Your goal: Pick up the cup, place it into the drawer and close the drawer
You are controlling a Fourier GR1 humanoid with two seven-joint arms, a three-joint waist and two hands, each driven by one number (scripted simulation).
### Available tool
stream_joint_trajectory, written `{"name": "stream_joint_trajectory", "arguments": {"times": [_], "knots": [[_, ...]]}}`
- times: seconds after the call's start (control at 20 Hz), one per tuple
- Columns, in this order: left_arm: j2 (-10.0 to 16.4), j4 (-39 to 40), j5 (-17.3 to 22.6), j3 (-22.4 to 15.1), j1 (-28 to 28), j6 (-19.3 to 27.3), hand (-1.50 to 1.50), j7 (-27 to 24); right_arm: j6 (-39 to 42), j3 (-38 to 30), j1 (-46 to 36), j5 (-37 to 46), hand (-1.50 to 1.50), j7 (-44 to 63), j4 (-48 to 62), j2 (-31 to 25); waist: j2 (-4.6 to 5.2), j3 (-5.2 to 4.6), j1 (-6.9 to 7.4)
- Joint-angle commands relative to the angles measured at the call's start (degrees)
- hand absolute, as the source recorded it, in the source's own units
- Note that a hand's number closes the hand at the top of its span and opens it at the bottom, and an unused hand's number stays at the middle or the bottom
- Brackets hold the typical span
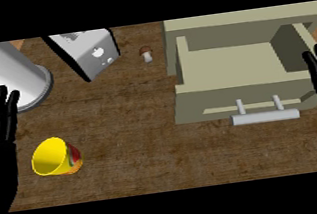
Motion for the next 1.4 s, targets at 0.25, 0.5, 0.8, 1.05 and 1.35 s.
{"name": "stream_joint_trajectory", "arguments": {"times": [0.25, 0.5, 0.8, 1.05, 1.35], "knots": [[11.8, -2.0, 22.9, 6.9, 5.2, -22.6, -1.50, -5.8, 2.4, 0.9, 0.5, 0.1, -1.50, -2.4, -1.6, -1.0, 1.24, 0.89, -0.32], [14.2, 9.3, 39.3, 15.6, 8.7, -25.5, -1.50, 1.3, 7.4, 2.0, -1.7, -3.1, -1.50, 3.7, 3.6, -4.1, 1.50, 0.91, 0.08], [16.7, 24.8, 34.4, 17.8, 3.6, -32.1, -1.50, -3.4, 9.3, -1.0, -8.1, -4.9, -1.50, 3.0, 11.0, -4.7, 1.54, 0.95, -0.62], [13.3, 34.0, 25.6, 16.1, 1.5, -32.4, -1.50, -8.6, 10.1, -1.7, -8.7, -3.8, -1.50, -0.1, 12.5, -4.6, 1.49, 0.95, -0.75], [15.4, 47.7, 18.3, 17.6, -3.0, -34.5, -1.50, -16.5, 9.7, -2.2, -14.0, -3.5, -1.50, 2.3, 14.0, -4.6, 1.48, 0.94, -0.76]]}}
